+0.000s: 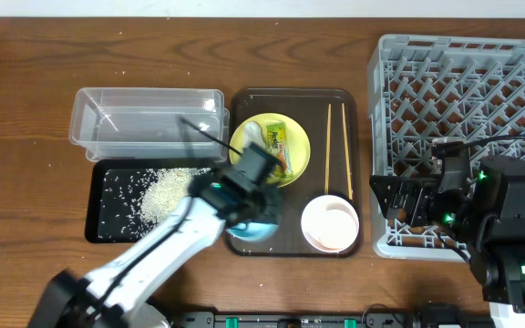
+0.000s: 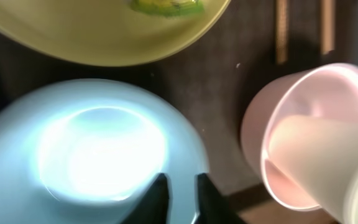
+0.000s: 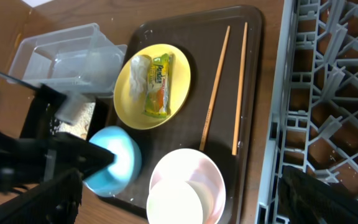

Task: Sort waste into correct bins and load items into the dishwasher rack
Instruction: 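Return the empty blue bowl to the brown tray with left gripper, then grasp the white tissue on the yellow plate and drop it in the clear bin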

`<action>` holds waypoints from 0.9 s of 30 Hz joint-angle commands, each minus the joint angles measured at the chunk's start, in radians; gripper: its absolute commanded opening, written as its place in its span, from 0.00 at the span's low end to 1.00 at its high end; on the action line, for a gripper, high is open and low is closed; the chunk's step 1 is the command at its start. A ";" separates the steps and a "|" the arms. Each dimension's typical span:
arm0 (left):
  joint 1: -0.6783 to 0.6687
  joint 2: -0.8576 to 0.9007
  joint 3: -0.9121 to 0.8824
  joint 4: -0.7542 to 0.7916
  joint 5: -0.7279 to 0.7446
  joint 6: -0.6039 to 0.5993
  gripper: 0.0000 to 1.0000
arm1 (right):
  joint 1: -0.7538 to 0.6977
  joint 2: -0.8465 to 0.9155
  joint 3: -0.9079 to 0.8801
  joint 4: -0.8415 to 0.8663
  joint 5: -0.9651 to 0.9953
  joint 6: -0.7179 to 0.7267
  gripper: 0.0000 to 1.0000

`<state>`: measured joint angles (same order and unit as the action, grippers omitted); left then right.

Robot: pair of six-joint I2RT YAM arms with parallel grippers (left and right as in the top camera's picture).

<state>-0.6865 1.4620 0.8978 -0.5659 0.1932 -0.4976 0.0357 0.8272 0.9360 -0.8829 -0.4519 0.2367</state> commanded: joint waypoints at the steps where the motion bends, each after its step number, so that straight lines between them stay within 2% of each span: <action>1: -0.015 0.034 0.025 -0.001 -0.113 -0.043 0.33 | -0.005 -0.002 0.018 -0.003 0.003 -0.014 0.99; 6: 0.004 0.007 0.124 -0.039 -0.139 -0.015 0.57 | -0.005 -0.002 0.018 -0.003 0.035 -0.014 0.99; 10: 0.010 0.003 0.183 -0.010 -0.235 0.046 0.66 | -0.005 -0.002 0.018 -0.003 0.037 -0.014 0.99; 16: 0.020 0.093 0.184 0.117 -0.288 0.219 0.68 | -0.005 -0.002 0.018 0.000 0.037 -0.014 0.99; 27: 0.157 0.365 0.255 0.218 -0.311 0.269 0.68 | -0.005 -0.002 0.018 -0.010 0.037 -0.014 0.99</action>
<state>-0.5537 1.8095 1.1133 -0.3637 -0.0772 -0.2684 0.0357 0.8272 0.9360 -0.8906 -0.4179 0.2363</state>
